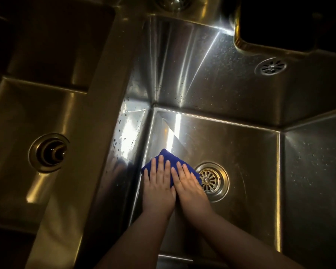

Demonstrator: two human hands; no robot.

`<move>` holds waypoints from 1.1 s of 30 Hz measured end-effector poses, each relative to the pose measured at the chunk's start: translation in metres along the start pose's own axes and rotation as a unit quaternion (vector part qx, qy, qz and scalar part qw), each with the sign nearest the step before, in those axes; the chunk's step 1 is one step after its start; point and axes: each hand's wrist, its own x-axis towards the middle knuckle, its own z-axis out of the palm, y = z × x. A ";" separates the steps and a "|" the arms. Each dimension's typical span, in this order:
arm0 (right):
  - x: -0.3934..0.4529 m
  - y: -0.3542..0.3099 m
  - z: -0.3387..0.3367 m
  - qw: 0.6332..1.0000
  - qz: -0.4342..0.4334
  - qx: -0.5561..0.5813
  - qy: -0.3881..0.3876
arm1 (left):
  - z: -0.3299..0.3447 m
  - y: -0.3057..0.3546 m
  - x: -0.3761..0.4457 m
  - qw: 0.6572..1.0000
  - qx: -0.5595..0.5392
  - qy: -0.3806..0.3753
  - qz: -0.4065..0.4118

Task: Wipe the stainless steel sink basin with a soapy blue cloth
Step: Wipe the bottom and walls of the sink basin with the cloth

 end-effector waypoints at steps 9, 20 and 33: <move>0.027 0.016 -0.020 0.997 -0.059 -0.023 -0.033 | 0.005 0.007 0.023 0.997 -0.040 0.047 -0.047; 0.080 0.025 -0.053 0.995 -0.072 -0.071 -0.018 | -0.019 0.015 0.078 0.996 -0.005 0.037 -0.079; 0.137 0.034 -0.081 0.996 -0.045 -0.076 0.027 | -0.048 0.026 0.134 0.994 0.005 0.015 -0.104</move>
